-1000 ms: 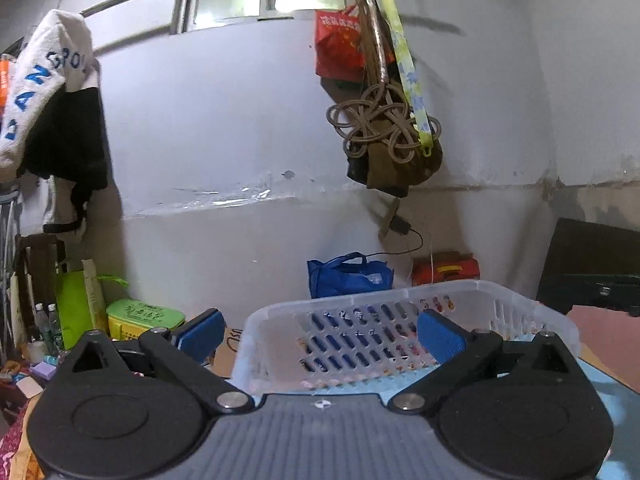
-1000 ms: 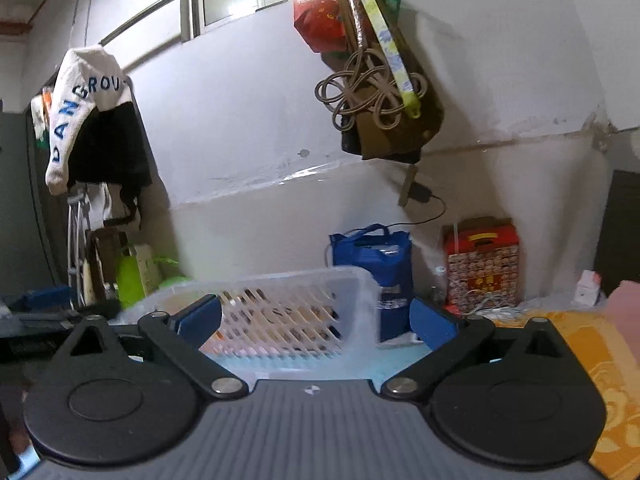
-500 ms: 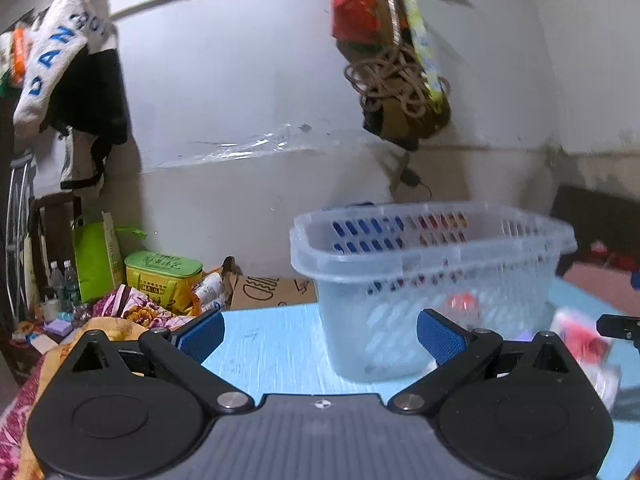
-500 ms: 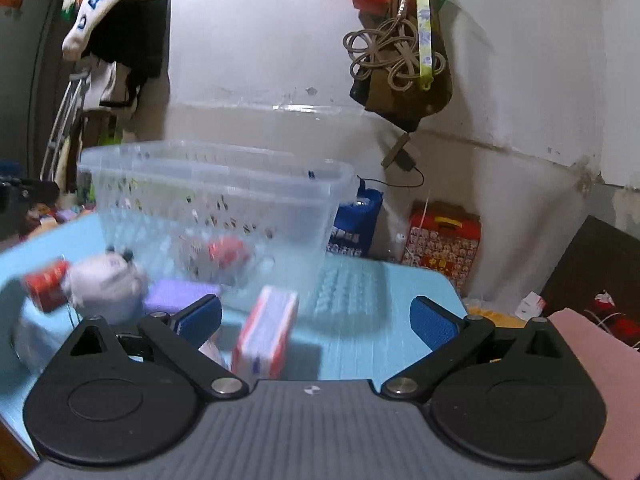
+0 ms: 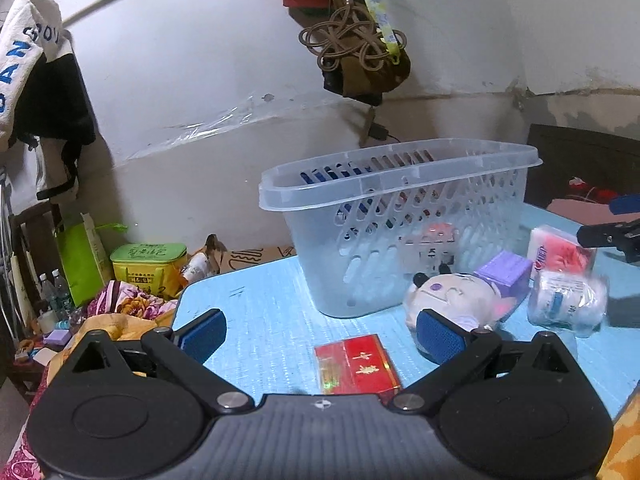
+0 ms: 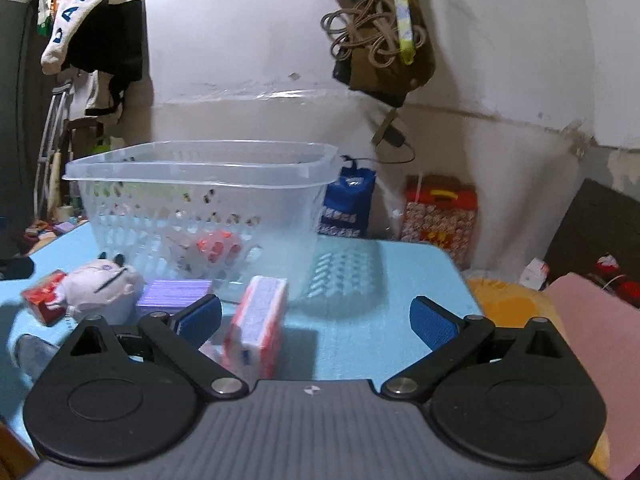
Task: Organize objects
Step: 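Grasp the pink tissue pack with the right gripper while the left gripper grasps the red cigarette box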
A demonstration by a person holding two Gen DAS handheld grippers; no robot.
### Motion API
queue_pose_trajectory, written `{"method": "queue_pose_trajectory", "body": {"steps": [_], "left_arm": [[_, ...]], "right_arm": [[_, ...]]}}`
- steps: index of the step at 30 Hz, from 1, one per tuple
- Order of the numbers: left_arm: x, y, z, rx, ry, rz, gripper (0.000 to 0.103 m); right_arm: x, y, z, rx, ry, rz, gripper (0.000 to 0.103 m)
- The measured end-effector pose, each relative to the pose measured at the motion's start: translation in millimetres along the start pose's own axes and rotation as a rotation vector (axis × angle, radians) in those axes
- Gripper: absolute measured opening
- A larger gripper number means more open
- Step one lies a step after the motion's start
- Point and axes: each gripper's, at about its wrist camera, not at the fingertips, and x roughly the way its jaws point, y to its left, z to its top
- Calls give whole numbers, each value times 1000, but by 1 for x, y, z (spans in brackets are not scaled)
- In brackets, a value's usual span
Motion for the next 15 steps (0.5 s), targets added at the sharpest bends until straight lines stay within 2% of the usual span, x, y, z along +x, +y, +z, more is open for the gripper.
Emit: {"method": "queue_pose_trajectory", "body": {"steps": [2,4,6,10,15], "left_arm": [[0,-3,-1,8,6,-7,103],[1,-5,-3,21,11,-9,103],[4,-9,-4,32,24,-17,102],[8,-10,-7,38,52,-31,98],[19,-10,-11,23,121,-40,98]], "right_arm": [[0,3,0,-8,4,14,102],[2,4,0,-7,12,16,97],[3,2,2,25,21,29,85],[7,-2,9,88,65,84,81],[15,5,9,67,126,103,69]]}}
